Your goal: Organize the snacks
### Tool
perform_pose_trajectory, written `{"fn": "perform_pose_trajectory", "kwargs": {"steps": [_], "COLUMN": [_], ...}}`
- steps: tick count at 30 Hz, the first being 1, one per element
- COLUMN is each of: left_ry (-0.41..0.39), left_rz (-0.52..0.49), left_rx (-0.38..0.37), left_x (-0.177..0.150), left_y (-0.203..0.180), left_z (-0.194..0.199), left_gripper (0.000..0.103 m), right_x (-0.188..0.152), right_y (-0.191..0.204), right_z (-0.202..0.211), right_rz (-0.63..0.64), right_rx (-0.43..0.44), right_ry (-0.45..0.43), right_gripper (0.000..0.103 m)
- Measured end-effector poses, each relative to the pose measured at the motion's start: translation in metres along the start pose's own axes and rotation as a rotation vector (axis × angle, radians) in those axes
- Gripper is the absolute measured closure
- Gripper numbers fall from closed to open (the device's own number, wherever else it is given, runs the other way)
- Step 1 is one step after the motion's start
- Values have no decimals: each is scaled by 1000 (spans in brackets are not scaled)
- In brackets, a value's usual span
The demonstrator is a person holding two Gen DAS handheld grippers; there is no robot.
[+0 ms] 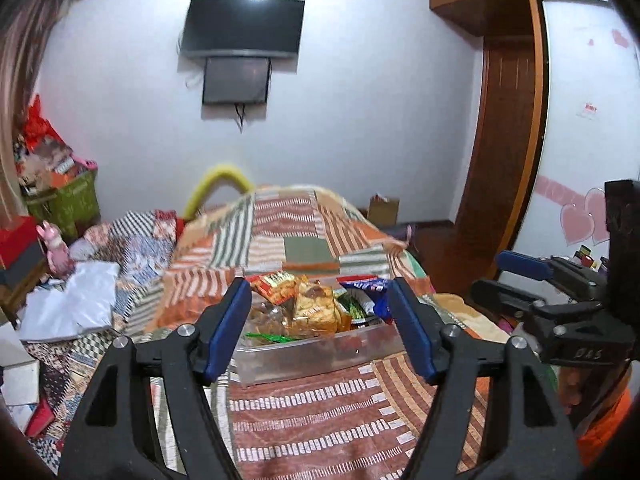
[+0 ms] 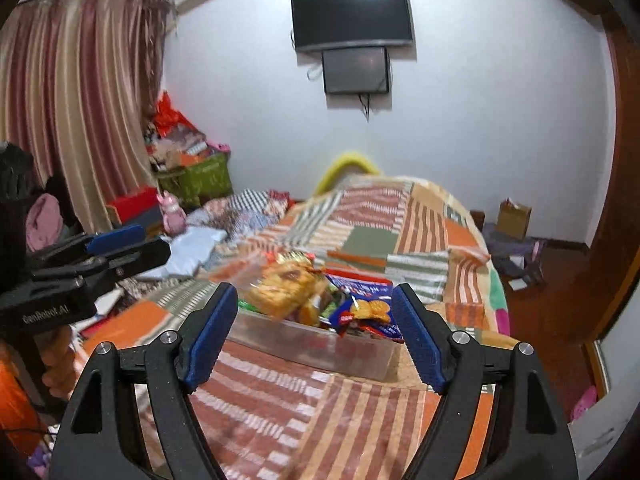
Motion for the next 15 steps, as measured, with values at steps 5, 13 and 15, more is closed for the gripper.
{"fn": "perform_pose_trajectory", "kwargs": {"steps": [5, 13, 15], "left_ry": [-62, -146, -149], "left_rz": [5, -39, -47], "left_rx": [7, 37, 31], "left_x": [-5, -11, -12], "left_y": [-1, -12, -15], "left_z": [31, 65, 69], "left_gripper": [21, 2, 1], "right_x": [2, -3, -4], "right_y": [7, 18, 19], "right_z": [28, 45, 45], "right_rz": [-17, -12, -10], "right_rx": [-7, -44, -43], "right_ry": [-75, -129, -127], "right_gripper": [12, 0, 0]}}
Point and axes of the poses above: each gripper's, at about its wrist camera, not at the fingertips, and z roughly against the way its jaws point, y to its left, x to its top, the point moved 2 cm from there along -z, roughly the way its jaws point, and after that the axes turned 2 degrees about -y, right-handed, at the moved point
